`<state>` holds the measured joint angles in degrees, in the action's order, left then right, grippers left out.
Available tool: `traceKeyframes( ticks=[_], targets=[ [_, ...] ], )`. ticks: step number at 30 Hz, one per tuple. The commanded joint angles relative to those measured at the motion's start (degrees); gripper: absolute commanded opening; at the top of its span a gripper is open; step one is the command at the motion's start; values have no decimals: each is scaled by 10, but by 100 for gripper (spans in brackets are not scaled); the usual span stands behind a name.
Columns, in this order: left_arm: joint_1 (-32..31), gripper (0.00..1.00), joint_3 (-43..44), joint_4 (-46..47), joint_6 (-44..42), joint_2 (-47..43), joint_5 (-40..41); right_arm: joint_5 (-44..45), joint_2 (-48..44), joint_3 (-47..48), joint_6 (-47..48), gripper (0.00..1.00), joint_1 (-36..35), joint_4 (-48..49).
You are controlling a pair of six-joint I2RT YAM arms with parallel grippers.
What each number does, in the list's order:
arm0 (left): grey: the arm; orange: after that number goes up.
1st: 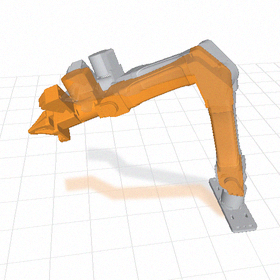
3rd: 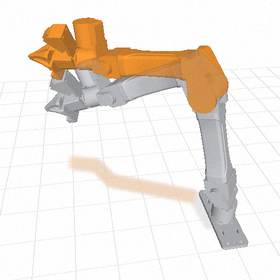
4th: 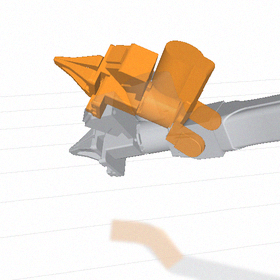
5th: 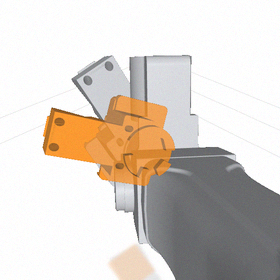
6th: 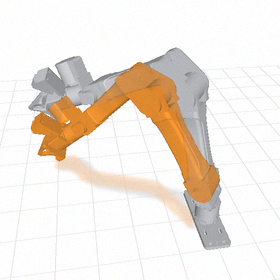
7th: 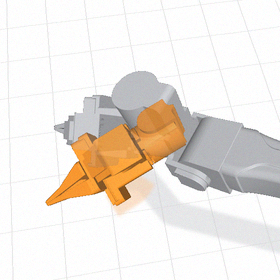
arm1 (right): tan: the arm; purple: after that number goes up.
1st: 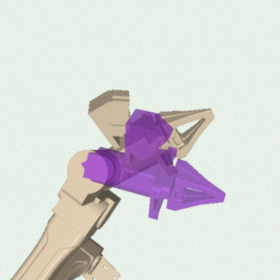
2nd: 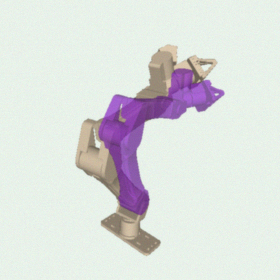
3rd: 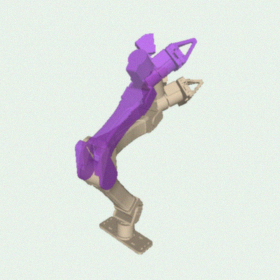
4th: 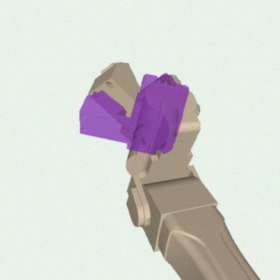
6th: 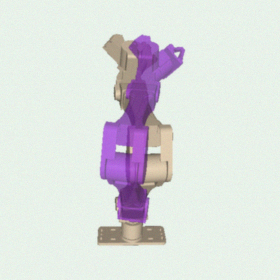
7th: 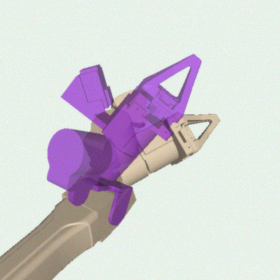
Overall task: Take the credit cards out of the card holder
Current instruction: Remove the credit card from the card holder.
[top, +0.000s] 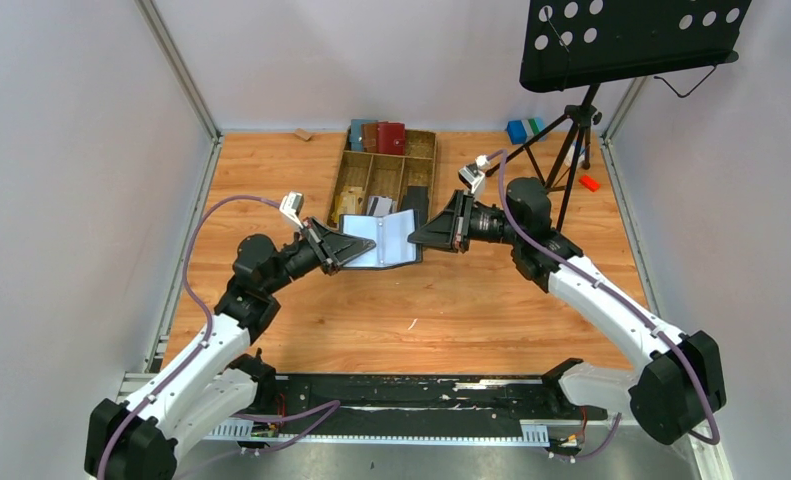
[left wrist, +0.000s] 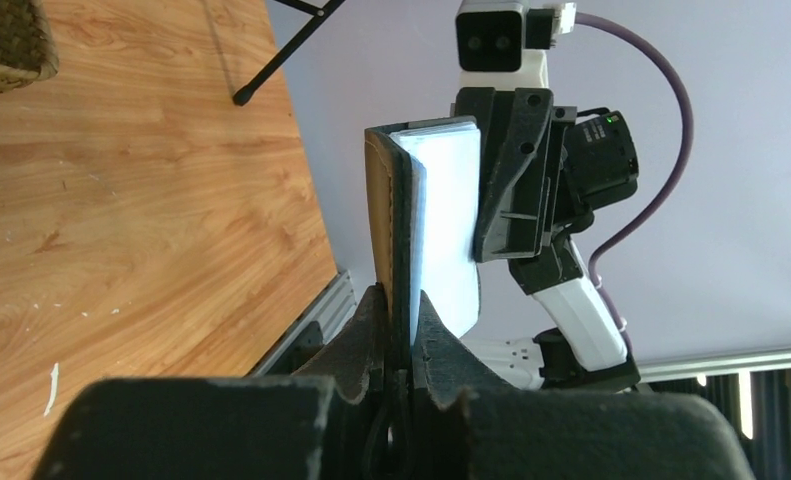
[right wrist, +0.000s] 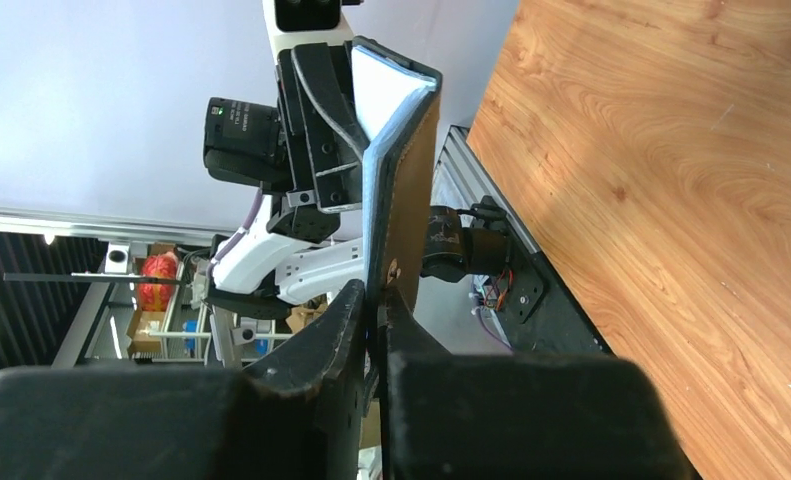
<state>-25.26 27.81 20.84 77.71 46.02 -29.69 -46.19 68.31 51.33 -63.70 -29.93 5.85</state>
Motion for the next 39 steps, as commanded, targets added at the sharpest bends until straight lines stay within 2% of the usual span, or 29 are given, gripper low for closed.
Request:
traceKeyframes(
  ticks=[1, 7, 10, 13, 14, 20, 22, 24, 28, 32, 35, 39],
  targets=[
    [-6, 0, 44, 4, -32, 5, -16, -15, 5, 39, 18, 5, -5, 13],
    [-29, 19, 100, -86, -107, 38, -5, -20, 48, 119, 100, 1, -33, -88],
    [-34, 19, 108, -73, -105, 58, -4, -31, 67, 137, 103, 1, -44, -80],
    [-39, 15, 110, -54, -101, 74, -4, -43, 76, 143, 100, 11, -47, -64],
    [-39, 13, 109, -52, -100, 77, -4, -43, 76, 144, 103, 12, -46, -64],
    [-42, 10, 104, -40, -95, 67, 14, -1, 76, 165, 169, 3, -46, -199],
    [-43, 9, 105, -49, -103, 65, 19, 18, 78, 174, 190, 11, -45, -241],
    [-44, 9, 109, -69, -114, 65, 23, 28, 81, 185, 208, 29, -44, -270],
    [-47, 9, 121, -106, -133, 69, 28, 28, 84, 190, 213, 48, -44, -277],
    [-64, 7, 157, -191, -170, 74, 58, 29, 82, 182, 213, 67, -44, -281],
    [-83, 6, 171, -206, -184, 83, 72, 31, 86, 179, 213, 73, -45, -281],
    [-111, 6, 210, -281, -219, 102, 110, 37, 99, 194, 220, 78, -46, -301]
  ],
)
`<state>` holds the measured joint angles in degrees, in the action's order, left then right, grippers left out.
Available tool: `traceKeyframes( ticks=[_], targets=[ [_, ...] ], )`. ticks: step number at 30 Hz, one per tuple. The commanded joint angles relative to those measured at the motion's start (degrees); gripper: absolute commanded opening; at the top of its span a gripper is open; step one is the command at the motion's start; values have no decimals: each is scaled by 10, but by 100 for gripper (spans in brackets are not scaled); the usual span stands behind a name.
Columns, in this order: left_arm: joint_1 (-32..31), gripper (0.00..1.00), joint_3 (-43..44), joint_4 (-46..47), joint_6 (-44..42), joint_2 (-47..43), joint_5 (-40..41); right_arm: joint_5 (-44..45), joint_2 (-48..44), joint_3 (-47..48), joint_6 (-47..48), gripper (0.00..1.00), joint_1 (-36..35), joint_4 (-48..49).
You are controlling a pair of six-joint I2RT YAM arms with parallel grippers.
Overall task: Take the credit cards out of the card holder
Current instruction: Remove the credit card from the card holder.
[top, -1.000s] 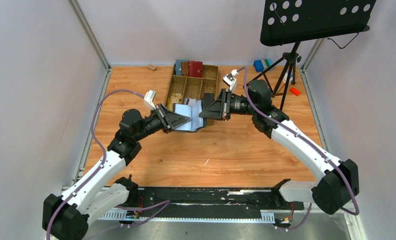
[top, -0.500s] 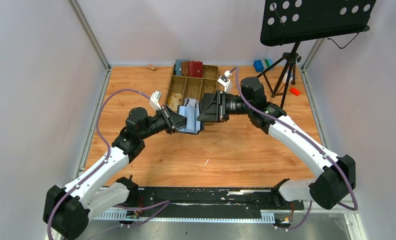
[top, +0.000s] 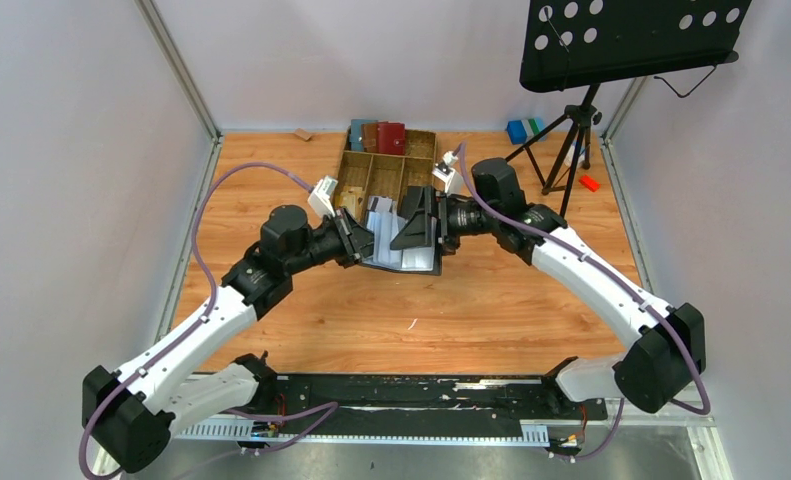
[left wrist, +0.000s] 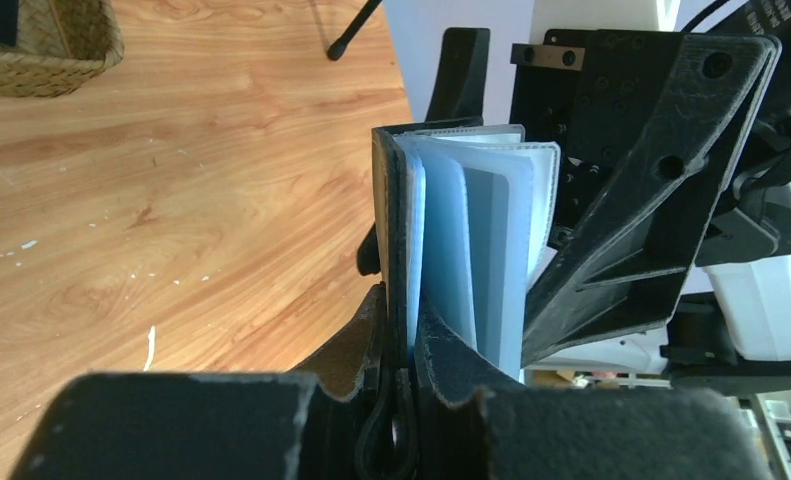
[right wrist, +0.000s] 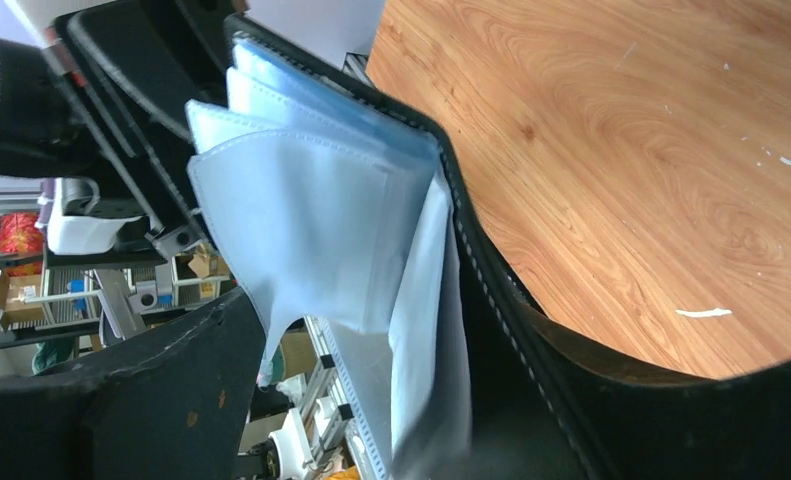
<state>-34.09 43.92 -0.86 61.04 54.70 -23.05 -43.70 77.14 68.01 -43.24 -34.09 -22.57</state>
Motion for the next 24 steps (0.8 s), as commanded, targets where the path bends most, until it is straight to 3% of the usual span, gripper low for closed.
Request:
traceKeyframes(
  ticks=[1, 2, 4, 7, 12, 19, 24],
  targets=[
    [-29, 6, 59, -82, -61, 21, 52, 13, 11, 29, 17, 79, -5, -18],
    [-36, 5, 67, -97, -66, 25, 59, 11, 11, 30, 17, 80, -6, -15],
    [-41, 5, 72, -102, -68, 32, 69, 8, 6, 29, 16, 93, -5, -8],
    [-46, 4, 72, -112, -68, 36, 85, 8, -9, 25, 20, 99, -6, 3],
    [-48, 3, 74, -114, -65, 41, 102, 15, -18, 22, 29, 100, -5, 5],
    [-55, 3, 71, -70, -50, 62, 93, 38, 32, 67, 66, 95, -5, -92],
    [-59, 3, 74, -55, -48, 74, 88, 56, 53, 86, 67, 93, -5, -107]
  ],
)
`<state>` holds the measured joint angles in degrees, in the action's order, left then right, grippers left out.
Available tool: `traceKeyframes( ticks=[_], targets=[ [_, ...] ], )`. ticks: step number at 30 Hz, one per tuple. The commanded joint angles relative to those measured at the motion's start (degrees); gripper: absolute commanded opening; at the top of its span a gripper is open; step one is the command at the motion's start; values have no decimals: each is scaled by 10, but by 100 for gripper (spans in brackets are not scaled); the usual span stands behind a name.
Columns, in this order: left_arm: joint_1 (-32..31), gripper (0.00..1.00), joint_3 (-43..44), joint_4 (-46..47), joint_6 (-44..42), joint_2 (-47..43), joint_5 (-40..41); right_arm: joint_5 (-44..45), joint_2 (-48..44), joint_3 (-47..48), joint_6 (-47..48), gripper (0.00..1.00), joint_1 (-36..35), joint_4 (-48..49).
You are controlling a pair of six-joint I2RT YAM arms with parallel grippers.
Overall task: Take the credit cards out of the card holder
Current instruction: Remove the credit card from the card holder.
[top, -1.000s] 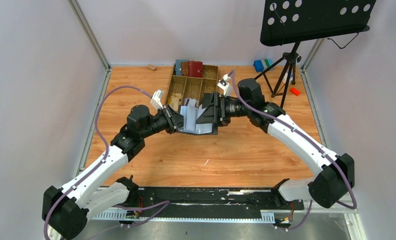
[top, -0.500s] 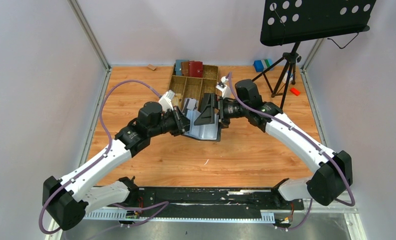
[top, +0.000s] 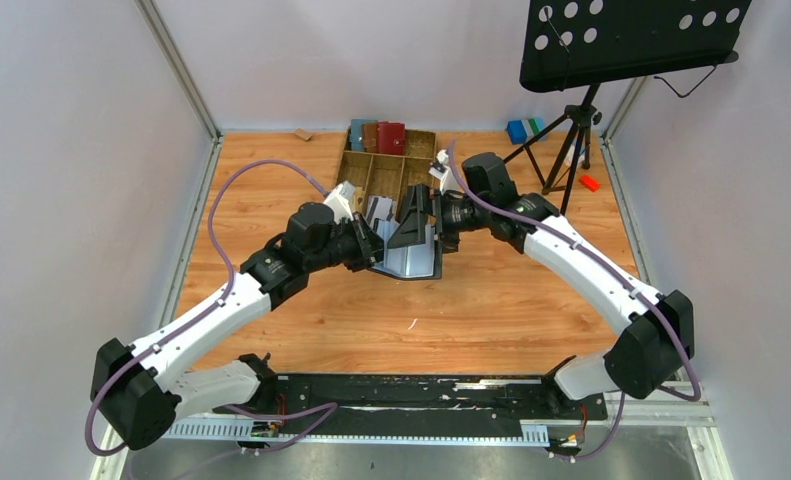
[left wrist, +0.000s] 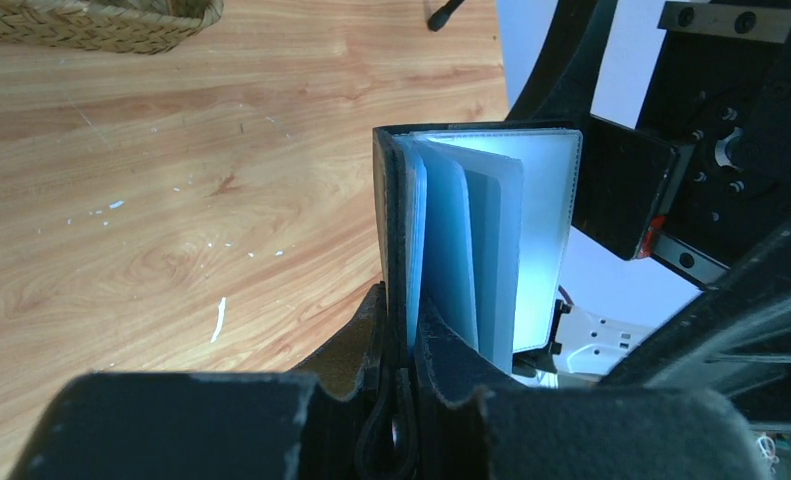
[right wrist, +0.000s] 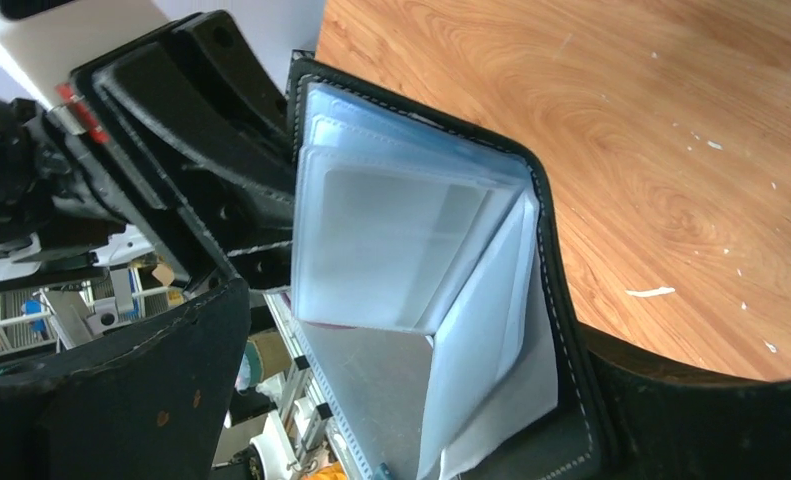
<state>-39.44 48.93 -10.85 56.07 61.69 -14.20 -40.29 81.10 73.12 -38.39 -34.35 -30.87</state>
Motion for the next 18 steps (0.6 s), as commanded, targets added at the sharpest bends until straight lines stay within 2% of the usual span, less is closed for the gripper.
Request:
traceKeyframes(
  ticks=[1, 4, 8, 12, 16, 18],
  targets=[
    [-6, 3, 20, 58, 7, 4, -4, 25, 18, 41, 21, 90, -2, -28],
    [-6, 3, 9, 89, 24, 3, -10, 30, 27, 42, 27, 83, -2, -42],
    [-6, 3, 11, 73, 22, 0, -8, 25, 31, 33, 28, 63, 4, -50],
    [-6, 3, -22, 84, 46, -24, 16, 20, 14, 9, 23, 51, 24, -52],
    [-5, 3, -46, 93, 61, -46, 33, 16, -17, -21, 21, 50, 47, -51],
    [-5, 3, -52, 103, 67, -50, 32, 7, -32, -39, 16, 57, 57, -45]
  ],
)
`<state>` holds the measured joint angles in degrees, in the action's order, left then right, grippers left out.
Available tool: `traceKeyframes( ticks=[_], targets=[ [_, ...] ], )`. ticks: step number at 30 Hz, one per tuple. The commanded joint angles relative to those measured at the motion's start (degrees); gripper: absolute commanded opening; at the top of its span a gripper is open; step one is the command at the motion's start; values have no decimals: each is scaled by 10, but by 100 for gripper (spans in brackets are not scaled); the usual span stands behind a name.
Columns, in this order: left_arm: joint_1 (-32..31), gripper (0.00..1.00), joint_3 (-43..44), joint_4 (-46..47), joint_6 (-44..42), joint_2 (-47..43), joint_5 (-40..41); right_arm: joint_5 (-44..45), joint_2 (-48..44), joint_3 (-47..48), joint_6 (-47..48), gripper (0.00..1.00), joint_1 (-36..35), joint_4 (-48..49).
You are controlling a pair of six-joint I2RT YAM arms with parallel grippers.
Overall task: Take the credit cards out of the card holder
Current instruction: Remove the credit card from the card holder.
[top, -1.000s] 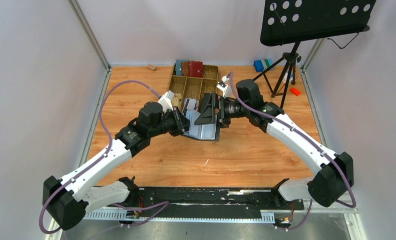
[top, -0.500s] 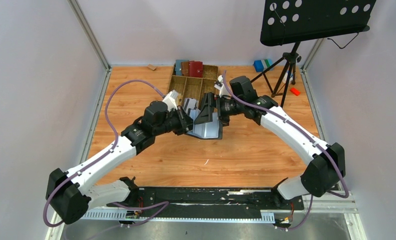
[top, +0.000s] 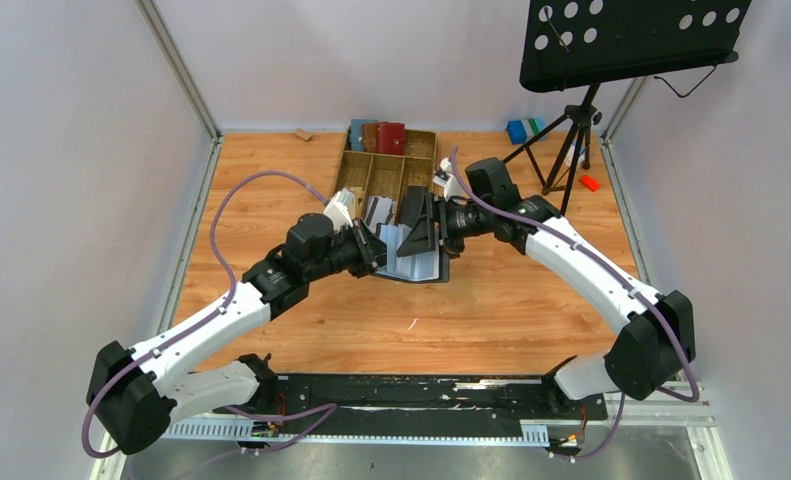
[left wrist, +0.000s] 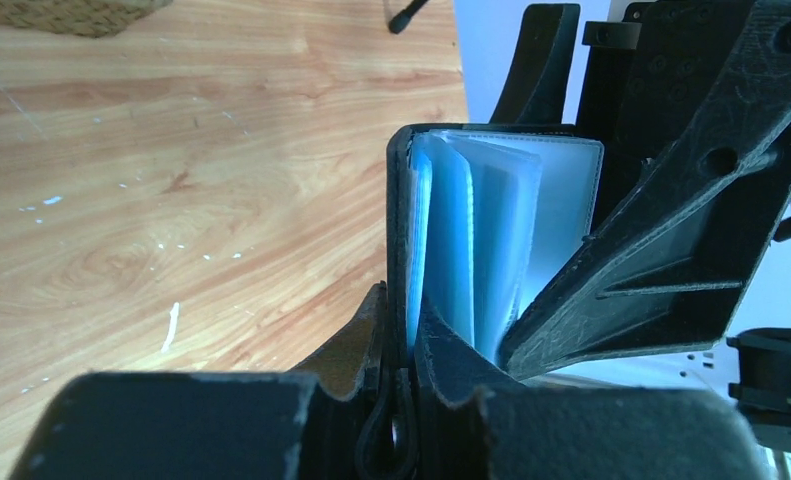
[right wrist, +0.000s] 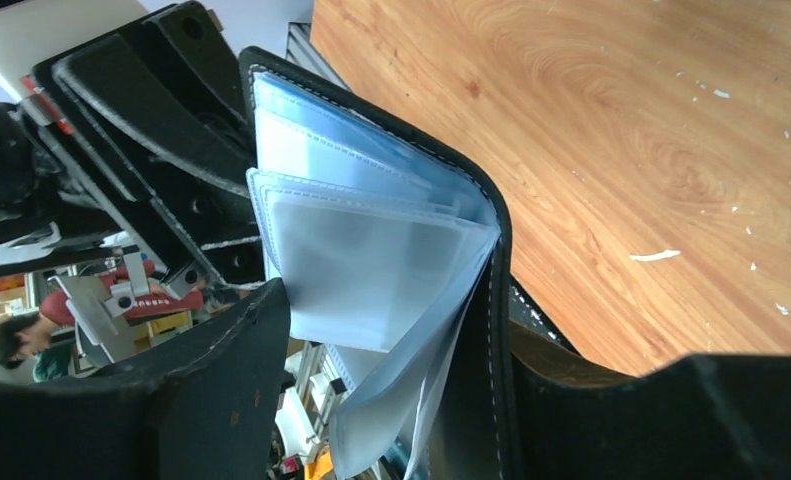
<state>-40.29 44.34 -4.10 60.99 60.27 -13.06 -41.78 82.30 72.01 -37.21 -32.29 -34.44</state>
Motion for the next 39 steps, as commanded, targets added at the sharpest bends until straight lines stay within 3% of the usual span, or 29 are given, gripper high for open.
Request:
traceKeyframes(
  ticks=[1, 7, 17, 21, 30, 33, 36, 39],
  targets=[
    [4, 3, -7, 38, 22, -37, 18, 15, -52, -36, 0, 60, 41, -3],
    [4, 3, -19, 60, 39, -46, 15, -30, -103, -88, -54, 66, 64, 84],
    [4, 3, -33, 114, 55, -51, -5, -77, -110, -123, -103, 51, 75, 175],
    [4, 3, -39, 139, 63, -50, -12, -80, -107, -124, -101, 60, 74, 169],
    [4, 3, -53, 197, 80, -43, -30, -101, -93, -137, -122, 58, 75, 199],
    [4, 5, -55, 186, 83, -48, -18, -94, -98, -139, -122, 50, 79, 188],
    [4, 6, -63, 173, 84, -56, -3, -94, -107, -147, -133, 30, 86, 213],
    [4, 6, -77, 188, 94, -62, 1, -104, -109, -149, -152, 23, 87, 247]
  ],
)
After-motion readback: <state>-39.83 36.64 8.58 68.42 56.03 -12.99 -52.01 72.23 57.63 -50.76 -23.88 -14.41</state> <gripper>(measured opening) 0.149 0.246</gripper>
